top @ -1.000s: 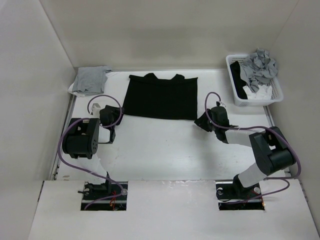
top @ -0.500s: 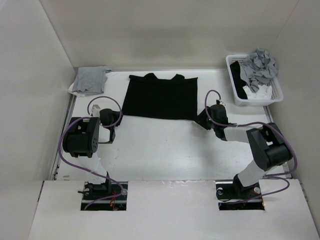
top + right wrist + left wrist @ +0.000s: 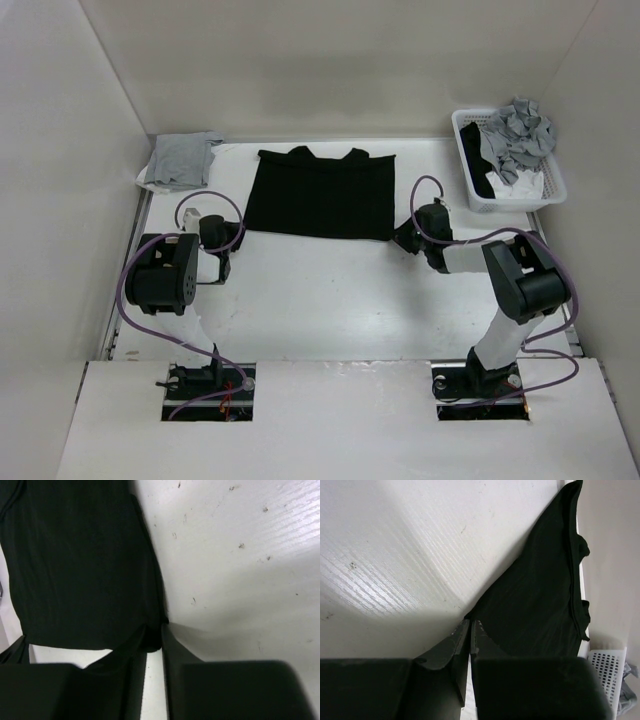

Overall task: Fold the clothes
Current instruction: Fold the tank top

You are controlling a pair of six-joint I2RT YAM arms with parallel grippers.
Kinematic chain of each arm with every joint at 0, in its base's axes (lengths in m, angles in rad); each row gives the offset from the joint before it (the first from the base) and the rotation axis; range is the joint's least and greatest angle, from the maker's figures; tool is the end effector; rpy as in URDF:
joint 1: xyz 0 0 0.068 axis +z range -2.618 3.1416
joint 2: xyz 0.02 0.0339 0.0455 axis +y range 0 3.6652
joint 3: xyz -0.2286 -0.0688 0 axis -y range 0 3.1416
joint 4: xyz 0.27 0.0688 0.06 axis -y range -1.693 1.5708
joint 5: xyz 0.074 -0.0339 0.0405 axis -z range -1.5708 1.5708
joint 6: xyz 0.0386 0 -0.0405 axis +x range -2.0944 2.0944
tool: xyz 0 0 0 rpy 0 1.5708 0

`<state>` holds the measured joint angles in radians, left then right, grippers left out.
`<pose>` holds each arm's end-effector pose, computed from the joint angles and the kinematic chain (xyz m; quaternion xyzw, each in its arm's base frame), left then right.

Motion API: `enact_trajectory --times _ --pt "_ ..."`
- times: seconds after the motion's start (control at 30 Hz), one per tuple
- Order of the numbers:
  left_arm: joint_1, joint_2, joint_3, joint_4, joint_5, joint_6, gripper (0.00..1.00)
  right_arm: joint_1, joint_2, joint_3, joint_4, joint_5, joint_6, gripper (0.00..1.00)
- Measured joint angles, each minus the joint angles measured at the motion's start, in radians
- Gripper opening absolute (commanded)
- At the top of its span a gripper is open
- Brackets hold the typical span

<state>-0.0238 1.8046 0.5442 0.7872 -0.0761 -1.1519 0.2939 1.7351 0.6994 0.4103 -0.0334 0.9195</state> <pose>0.3127 -0.0045 0.0458 -0.4725 0.7099 -0.2621 0.4518 0.3231 0.0991 0.0715 0.2667 0.8494 0.2718 0.3655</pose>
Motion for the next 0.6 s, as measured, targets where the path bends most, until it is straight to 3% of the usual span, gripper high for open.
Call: enact_trajectory --times 0.13,0.27,0.37,0.47,0.6 --pt "0.004 0.000 0.000 0.000 0.001 0.000 0.00 0.000 0.011 0.002 0.006 0.000 0.016 0.04" --pt "0.004 -0.008 -0.001 -0.006 0.000 0.000 0.00 0.000 0.003 0.000 -0.001 0.003 0.019 0.00" --pt "0.003 -0.086 -0.023 -0.040 0.000 0.000 0.00 0.002 -0.090 -0.037 -0.032 0.014 0.003 0.00" --pt "0.000 -0.281 -0.068 -0.100 0.003 0.000 0.00 0.016 -0.288 -0.066 -0.108 0.036 -0.030 0.00" --pt "-0.018 -0.722 -0.099 -0.256 0.011 0.011 0.00 0.094 -0.658 -0.068 -0.257 0.085 -0.097 0.00"
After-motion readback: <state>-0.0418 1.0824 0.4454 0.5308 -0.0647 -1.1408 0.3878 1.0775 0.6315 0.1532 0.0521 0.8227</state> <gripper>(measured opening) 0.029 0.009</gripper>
